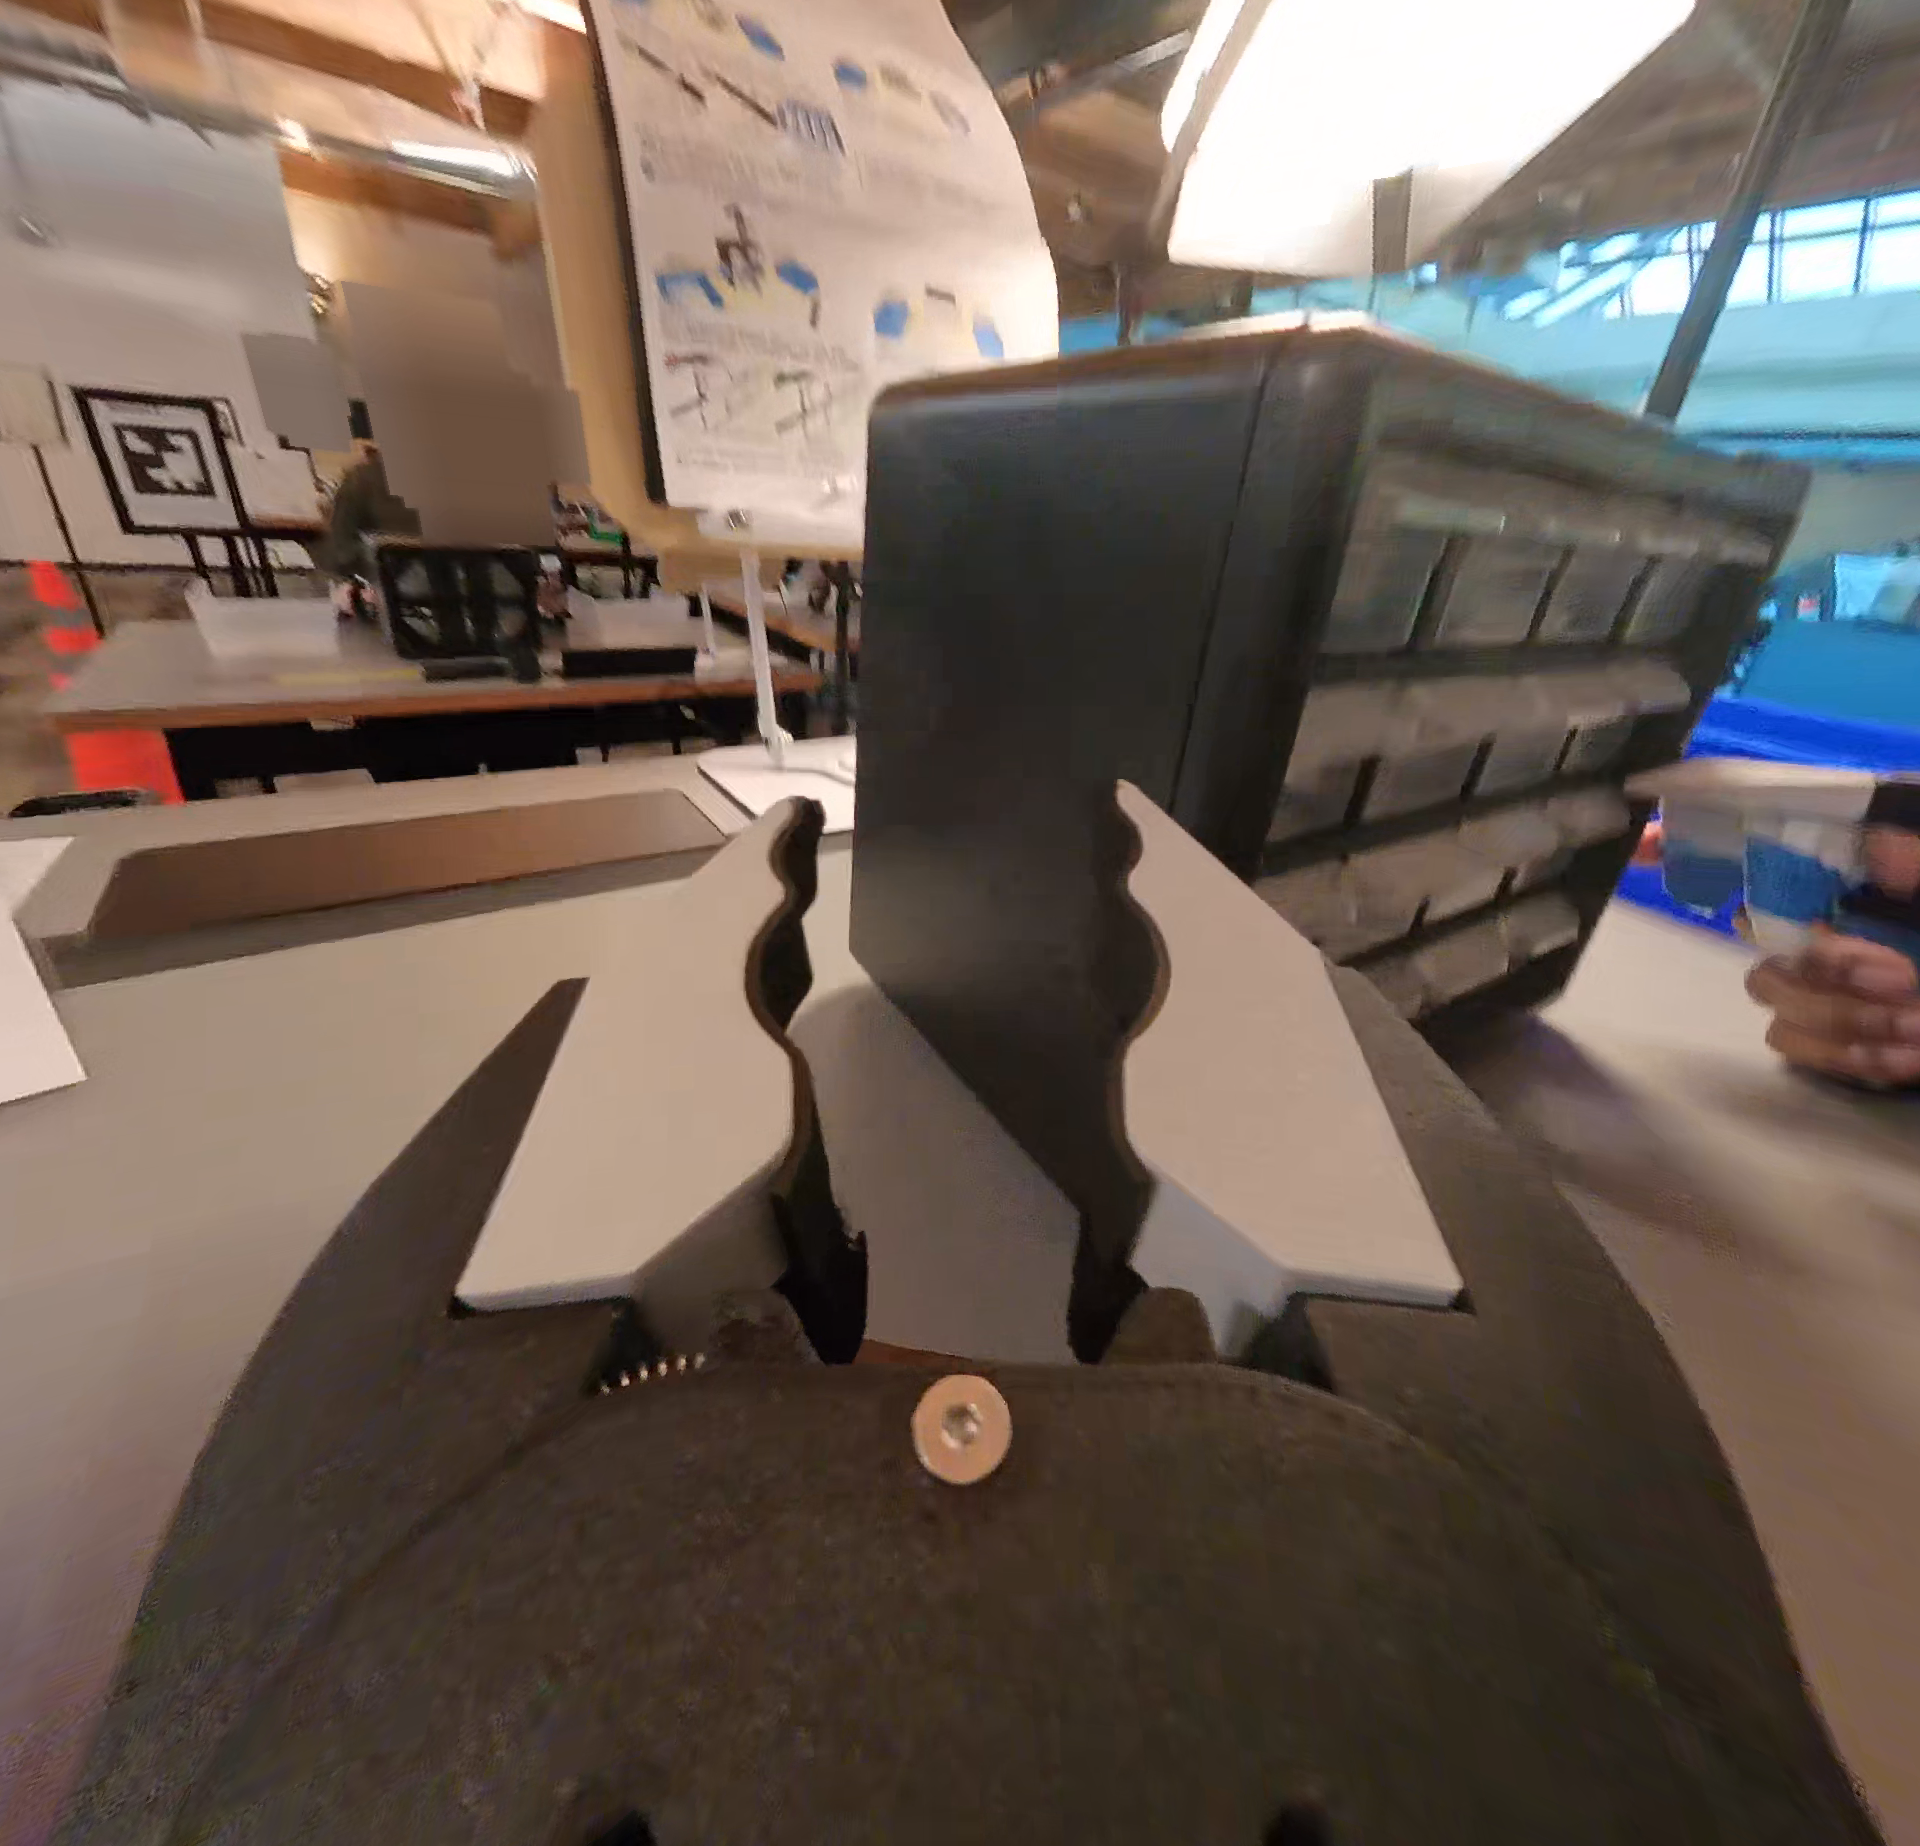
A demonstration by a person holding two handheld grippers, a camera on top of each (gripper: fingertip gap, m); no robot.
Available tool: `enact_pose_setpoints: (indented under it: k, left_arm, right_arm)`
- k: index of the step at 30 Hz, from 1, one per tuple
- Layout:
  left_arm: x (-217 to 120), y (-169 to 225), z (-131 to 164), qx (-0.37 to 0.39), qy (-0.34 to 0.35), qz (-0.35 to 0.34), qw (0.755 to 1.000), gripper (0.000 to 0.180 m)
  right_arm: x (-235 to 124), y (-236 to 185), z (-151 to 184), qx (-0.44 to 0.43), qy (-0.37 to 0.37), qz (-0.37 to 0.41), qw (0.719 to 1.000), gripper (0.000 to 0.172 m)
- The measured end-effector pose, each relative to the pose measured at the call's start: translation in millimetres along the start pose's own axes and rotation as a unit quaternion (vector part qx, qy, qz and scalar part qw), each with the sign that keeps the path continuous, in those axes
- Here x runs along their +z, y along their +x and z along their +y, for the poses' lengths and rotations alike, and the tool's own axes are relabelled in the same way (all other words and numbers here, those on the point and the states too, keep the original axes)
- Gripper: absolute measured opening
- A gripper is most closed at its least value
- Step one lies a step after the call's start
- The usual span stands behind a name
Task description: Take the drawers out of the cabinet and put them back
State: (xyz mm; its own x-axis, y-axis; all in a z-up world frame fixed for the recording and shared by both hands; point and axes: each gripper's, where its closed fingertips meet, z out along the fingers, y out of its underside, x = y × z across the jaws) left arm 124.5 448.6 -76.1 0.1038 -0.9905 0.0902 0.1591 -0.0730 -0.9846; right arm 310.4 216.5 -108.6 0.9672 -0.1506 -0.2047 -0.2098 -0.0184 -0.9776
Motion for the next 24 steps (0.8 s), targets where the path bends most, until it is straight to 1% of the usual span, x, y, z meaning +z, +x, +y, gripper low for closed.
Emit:
enact_pose_setpoints:
  k: [3, 6, 11, 19, 24]
  left_arm:
    - [0, 4, 10, 0.002, -0.018, 0.012, 1.000, 0.053]
    - [1, 15, 16, -0.004, -0.039, 0.044, 0.998, 0.054]
    - [2, 30, 23, 0.026, -0.057, 0.075, 0.995, 0.054]
    - [3, 34, 25, 0.019, -0.062, 0.091, 0.994, 0.054]
    - [4, 39, 29, 0.034, -0.073, 0.098, 0.992, 0.055]
  right_arm:
    - [1, 0, 0, -0.002, -0.001, 0.000, 1.000, 0.041]
    - [1, 0, 0, -0.004, -0.002, 0.001, 1.000, 0.041]
    - [1, -1, 1, -0.016, -0.003, 0.006, 1.000, 0.041]
    - [1, 0, 1, -0.022, -0.006, 0.007, 1.000, 0.041]
    - [1, -1, 1, -0.023, -0.007, 0.006, 1.000, 0.041]
